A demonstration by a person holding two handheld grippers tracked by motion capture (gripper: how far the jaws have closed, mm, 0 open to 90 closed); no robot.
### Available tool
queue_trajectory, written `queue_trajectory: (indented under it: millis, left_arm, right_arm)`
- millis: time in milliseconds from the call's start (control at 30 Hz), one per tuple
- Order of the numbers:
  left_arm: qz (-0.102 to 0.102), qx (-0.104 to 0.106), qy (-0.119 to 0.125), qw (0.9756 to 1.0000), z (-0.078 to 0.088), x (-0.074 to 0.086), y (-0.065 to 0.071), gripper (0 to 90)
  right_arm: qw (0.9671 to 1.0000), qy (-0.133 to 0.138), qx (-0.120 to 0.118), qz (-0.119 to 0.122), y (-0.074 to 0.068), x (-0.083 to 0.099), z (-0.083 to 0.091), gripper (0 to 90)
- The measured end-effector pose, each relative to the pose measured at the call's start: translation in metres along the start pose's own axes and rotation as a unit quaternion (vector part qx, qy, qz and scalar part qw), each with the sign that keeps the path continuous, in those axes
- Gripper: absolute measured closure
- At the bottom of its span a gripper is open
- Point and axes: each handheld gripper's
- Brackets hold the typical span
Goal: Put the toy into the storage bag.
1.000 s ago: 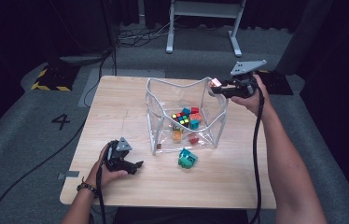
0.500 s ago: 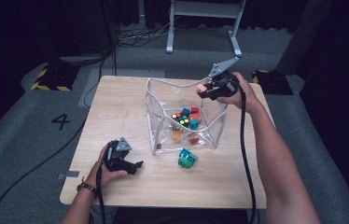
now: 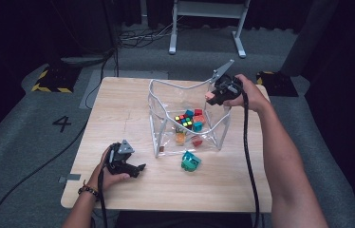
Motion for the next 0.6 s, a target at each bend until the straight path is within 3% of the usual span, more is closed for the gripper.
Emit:
queue_trajectory:
  millis: [100, 300, 433, 600]
  left_arm:
    - [0.001, 0.0, 0.0, 1.0, 0.0, 0.0, 0.0, 7.3]
    - [0.0, 0.0, 0.0, 1.0, 0.0, 0.0, 0.0, 7.3]
    - [0.0, 0.0, 0.0, 1.0, 0.0, 0.0, 0.0, 7.3]
    - [0.001, 0.0, 0.001, 1.0, 0.0, 0.0, 0.0, 7.3]
  right_arm:
    - [0.9996, -0.028, -0.003, 0.001, 0.002, 0.004, 0.001, 64.1]
    - [0.9985, -0.053, -0.011, 0.008, 0.004, 0.012, 0.006, 63.8]
    - [0.9987, -0.049, -0.008, 0.008, 0.004, 0.015, 0.01, 60.5]
    - [1.0, -0.007, 0.0, -0.002, 0.001, 0.021, 0.018, 55.4]
Point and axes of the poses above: each handheld gripper's, and its own axes: z roughly backward along the jaws, x roughly out of its underside, y roughly to its right, and after that the axes turned 7 degrees about z, right-handed
